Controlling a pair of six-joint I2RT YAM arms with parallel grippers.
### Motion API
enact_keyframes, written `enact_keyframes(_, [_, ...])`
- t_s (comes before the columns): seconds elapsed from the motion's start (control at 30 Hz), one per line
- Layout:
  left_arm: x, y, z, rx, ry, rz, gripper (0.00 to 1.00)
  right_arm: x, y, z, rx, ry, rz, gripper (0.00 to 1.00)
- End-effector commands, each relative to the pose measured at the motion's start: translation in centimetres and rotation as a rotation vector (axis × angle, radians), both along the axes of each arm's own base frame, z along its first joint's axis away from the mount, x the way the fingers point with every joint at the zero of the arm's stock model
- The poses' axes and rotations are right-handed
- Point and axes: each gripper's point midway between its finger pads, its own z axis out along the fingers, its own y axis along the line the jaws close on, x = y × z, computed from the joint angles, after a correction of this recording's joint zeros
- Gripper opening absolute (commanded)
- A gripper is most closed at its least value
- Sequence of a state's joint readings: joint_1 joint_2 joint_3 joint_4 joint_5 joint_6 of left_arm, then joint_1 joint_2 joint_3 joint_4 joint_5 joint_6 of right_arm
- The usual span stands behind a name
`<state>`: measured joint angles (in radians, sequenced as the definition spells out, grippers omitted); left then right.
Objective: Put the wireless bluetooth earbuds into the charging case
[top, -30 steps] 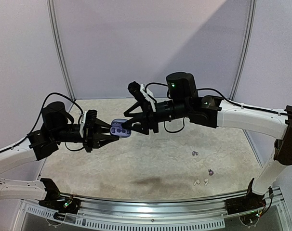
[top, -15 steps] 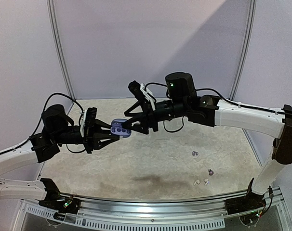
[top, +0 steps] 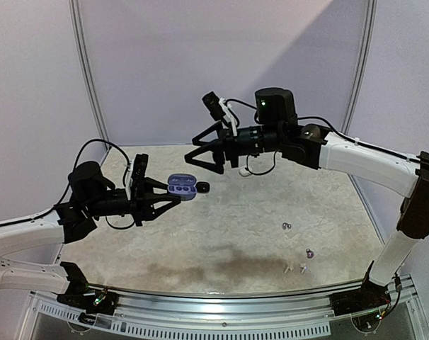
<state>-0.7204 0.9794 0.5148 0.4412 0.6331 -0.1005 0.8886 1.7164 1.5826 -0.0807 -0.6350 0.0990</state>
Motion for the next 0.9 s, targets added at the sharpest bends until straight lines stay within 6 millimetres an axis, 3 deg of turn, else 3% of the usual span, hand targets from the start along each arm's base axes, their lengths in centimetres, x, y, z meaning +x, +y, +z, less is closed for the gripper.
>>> enact_keyframes(0.0, [0.4, -0.3, 0.0, -0.033, 0.023, 0.02, 0.0, 4.8, -4.0, 2.2, 0.02, 0.102, -0.174, 0.89])
enact_keyframes(0.1, [0.7, -0.4, -0.3, -0.033, 0.025, 0.027, 0.0, 9.4, -9.3, -0.9, -0.129, 0.205, -0.476, 0.82])
enact_keyframes(0.2, [0.8, -0.4, -0.8, -0.025, 0.031, 0.03, 0.0, 11.7, -16.6, -6.8, -0.378, 0.343, -0.781, 0.73])
enact_keyframes(0.33, [1.1, -0.4, -1.3, -0.018, 0.037, 0.036, 0.0, 9.2, -26.6, -15.2, -0.742, 0.506, -1.079, 0.61])
enact_keyframes(0.43, [1.3, -0.4, -1.5, -0.018, 0.041, 0.038, 0.0, 5.4, -31.2, -20.4, -0.892, 0.658, -1.178, 0.58])
enact_keyframes(0.53, [1.3, -0.5, -1.6, -0.015, 0.038, 0.031, 0.0, 2.0, -34.0, -23.9, -0.967, 0.781, -1.237, 0.48])
enact_keyframes(0.6, [1.2, -0.6, -1.7, -0.009, 0.029, 0.023, 0.0, 0.5, -35.1, -25.3, -0.985, 0.82, -1.265, 0.42])
enact_keyframes(0.73, [1.1, -0.6, -1.6, -0.008, 0.014, 0.014, 0.0, -0.8, -35.6, -27.6, -0.958, 0.876, -1.262, 0.35])
enact_keyframes(0.87, [0.7, -0.6, -1.6, -0.005, -0.006, -0.009, 0.0, -0.6, -35.1, -28.9, -0.922, 0.918, -1.225, 0.35])
